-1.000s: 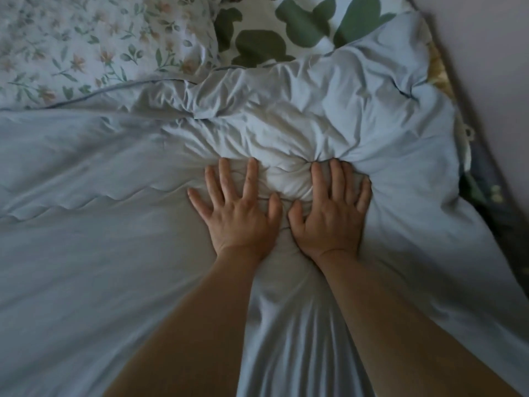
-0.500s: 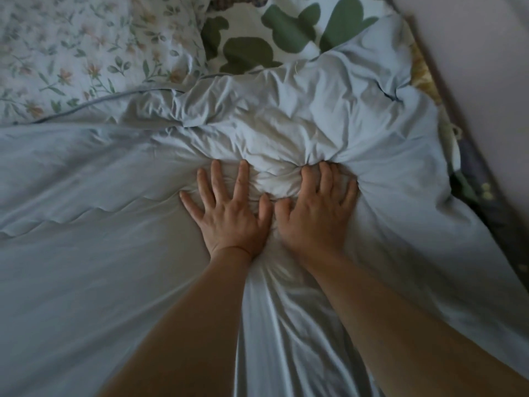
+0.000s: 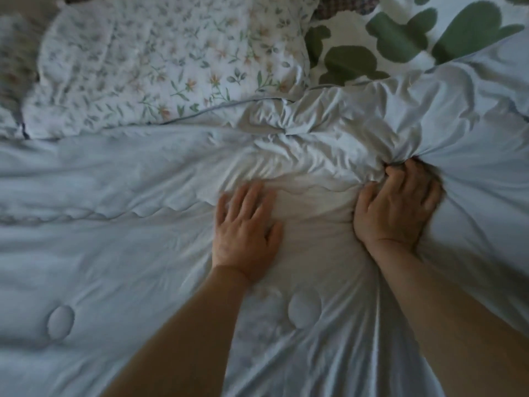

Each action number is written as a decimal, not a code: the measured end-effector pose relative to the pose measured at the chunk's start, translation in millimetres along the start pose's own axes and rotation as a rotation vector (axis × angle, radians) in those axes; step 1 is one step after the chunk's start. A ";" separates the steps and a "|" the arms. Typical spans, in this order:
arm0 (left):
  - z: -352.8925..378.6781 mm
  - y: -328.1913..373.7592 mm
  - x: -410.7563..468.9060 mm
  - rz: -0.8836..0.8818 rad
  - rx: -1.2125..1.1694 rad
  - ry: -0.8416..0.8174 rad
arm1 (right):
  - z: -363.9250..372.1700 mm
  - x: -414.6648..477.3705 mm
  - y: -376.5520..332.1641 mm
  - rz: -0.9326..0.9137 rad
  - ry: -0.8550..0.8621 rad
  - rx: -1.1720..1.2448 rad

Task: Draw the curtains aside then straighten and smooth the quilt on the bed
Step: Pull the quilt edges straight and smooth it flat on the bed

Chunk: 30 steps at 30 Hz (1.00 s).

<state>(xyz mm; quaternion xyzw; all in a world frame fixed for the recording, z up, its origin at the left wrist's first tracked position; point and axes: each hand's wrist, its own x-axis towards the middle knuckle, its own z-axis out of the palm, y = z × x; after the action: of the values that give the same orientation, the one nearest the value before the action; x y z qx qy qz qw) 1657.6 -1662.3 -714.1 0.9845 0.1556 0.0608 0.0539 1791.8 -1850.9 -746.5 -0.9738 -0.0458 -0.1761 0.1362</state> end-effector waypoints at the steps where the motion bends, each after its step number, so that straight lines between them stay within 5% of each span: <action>1: -6.3 -24.3 -12.0 -0.125 0.030 0.001 | -0.7 -0.1 0.4 -0.003 0.004 -0.016; 4: -9.0 -65.5 -38.8 -0.350 0.124 -0.088 | -0.1 0.9 -0.3 -0.011 0.036 -0.034; 12: 14.9 -75.8 -26.9 -0.349 0.081 -0.082 | 0.0 1.6 -1.2 -0.040 0.068 -0.027; 17: 16.3 -80.7 -22.2 -0.319 0.053 -0.081 | -16.6 12.7 -59.1 -0.427 0.138 0.275; 21: 17.2 -85.1 -19.2 -0.314 0.049 -0.078 | -13.6 49.0 -184.9 -0.769 -0.134 0.282; 26: 18.0 -87.2 -15.3 -0.294 0.035 -0.070 | 1.1 69.8 -277.8 -0.806 -0.545 0.015; 28: 18.1 -89.9 -14.5 -0.293 0.025 -0.056 | -1.2 65.3 -290.8 -0.874 -0.549 0.185; 30: 17.9 -87.5 -15.9 -0.281 0.007 -0.031 | -7.0 62.7 -280.0 -0.829 -0.337 0.433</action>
<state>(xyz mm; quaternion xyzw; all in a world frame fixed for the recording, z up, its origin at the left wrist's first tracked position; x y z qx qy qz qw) 1618.8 -1586.1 -744.4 0.9539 0.2915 0.0369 0.0606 1809.6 -1581.8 -648.1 -0.8378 -0.4862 -0.0418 0.2447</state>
